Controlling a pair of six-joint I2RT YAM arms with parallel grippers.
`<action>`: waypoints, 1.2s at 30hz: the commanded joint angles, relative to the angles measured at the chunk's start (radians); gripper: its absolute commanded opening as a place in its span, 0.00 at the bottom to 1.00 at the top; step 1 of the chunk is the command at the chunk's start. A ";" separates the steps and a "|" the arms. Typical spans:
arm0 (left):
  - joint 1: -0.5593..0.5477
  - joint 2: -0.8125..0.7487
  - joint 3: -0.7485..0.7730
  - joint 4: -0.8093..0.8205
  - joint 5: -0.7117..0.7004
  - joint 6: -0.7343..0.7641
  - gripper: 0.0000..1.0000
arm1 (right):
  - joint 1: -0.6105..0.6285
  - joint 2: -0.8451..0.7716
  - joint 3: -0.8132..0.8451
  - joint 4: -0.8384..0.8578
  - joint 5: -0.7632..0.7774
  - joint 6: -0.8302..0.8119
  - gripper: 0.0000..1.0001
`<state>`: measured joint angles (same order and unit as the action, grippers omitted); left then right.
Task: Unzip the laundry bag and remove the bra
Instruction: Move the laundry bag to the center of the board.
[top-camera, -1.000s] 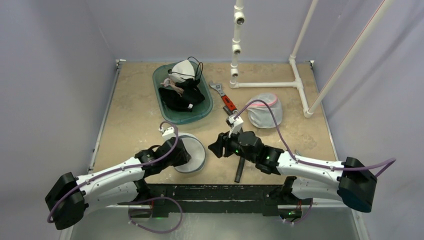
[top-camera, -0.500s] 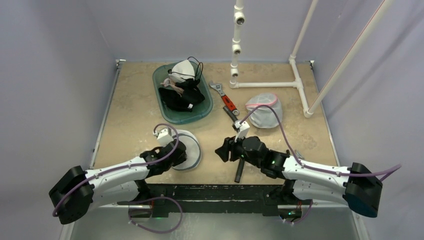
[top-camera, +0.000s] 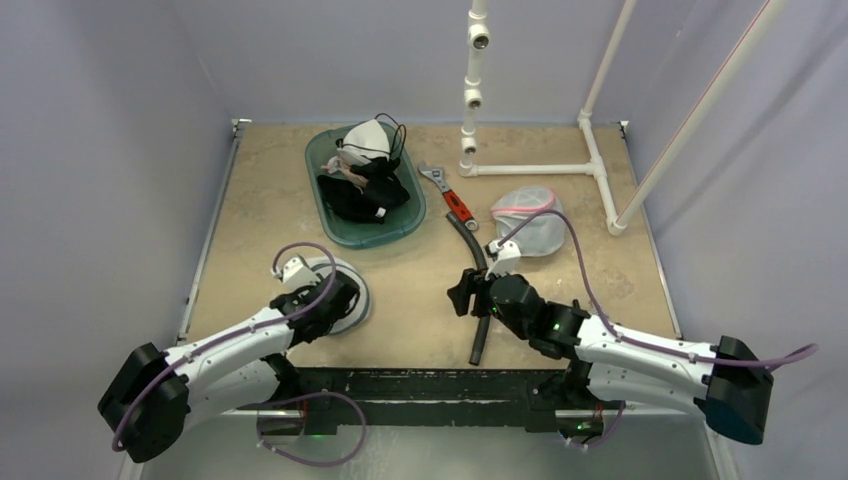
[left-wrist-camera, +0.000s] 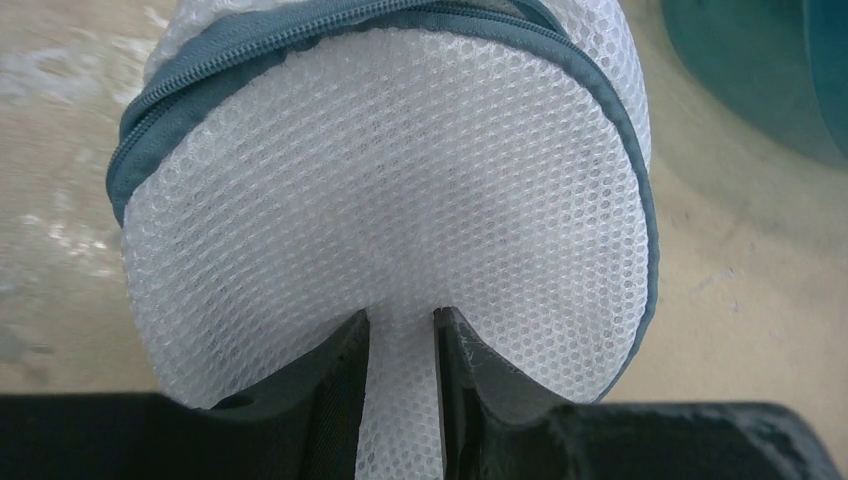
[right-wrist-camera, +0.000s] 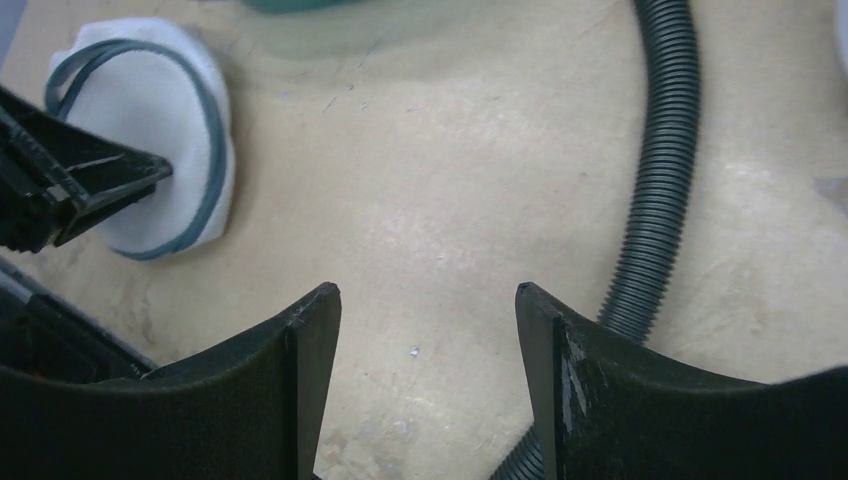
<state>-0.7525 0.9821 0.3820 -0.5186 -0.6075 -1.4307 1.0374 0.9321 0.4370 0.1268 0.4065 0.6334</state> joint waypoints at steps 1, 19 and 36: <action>0.078 -0.016 0.033 -0.153 -0.056 -0.029 0.29 | -0.025 -0.056 0.041 -0.075 0.120 0.045 0.69; 0.537 0.263 0.140 0.194 0.173 0.305 0.28 | -0.285 -0.106 0.158 -0.172 0.119 -0.026 0.77; 0.495 -0.276 0.230 -0.072 0.401 0.513 0.67 | -0.741 0.059 0.324 -0.170 -0.049 0.090 0.87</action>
<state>-0.2531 0.7383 0.5640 -0.4866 -0.2600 -0.9939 0.3676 0.8707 0.6621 -0.0990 0.4652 0.6754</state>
